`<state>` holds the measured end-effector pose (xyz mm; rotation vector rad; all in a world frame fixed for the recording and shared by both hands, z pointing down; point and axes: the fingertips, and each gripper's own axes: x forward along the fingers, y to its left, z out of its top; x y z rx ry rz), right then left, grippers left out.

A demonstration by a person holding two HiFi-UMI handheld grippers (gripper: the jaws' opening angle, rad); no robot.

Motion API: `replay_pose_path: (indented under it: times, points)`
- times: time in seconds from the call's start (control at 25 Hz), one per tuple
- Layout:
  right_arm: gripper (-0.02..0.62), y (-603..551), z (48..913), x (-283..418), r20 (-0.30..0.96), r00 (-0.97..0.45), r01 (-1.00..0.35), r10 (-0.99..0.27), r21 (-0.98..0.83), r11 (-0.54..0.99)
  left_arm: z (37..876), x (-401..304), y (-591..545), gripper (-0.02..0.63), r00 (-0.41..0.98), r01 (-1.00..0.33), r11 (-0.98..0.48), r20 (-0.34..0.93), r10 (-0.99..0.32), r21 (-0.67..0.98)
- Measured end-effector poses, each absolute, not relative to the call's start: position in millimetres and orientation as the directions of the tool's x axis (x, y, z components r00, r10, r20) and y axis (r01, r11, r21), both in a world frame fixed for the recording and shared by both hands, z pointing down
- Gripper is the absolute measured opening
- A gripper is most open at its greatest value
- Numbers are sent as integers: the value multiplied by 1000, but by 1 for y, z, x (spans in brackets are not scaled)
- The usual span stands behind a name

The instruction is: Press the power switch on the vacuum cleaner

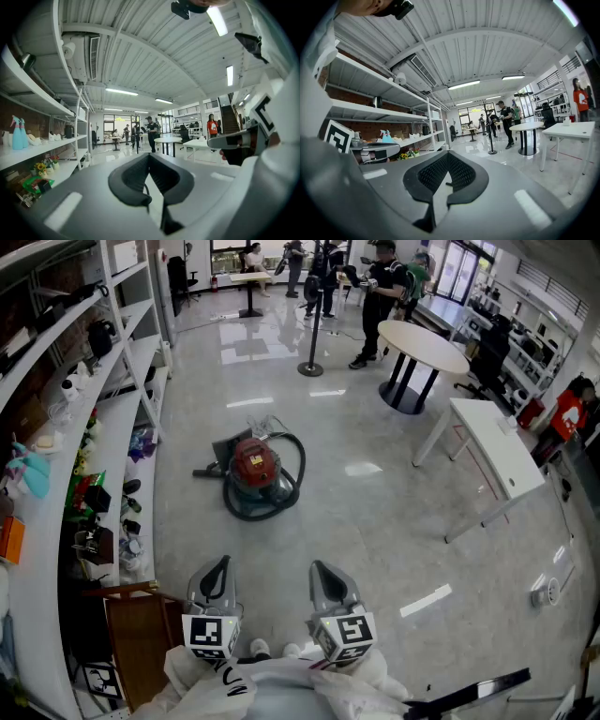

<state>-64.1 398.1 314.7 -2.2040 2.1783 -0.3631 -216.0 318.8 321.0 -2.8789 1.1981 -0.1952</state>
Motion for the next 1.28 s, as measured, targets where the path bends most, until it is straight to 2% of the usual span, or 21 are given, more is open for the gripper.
replay_pose_path:
  times: [1.28]
  points:
    - [0,430,329,-26,134,-34,-977,-990,-214,5,321,-186,351,0,670,-732,-678,112,-734,-70]
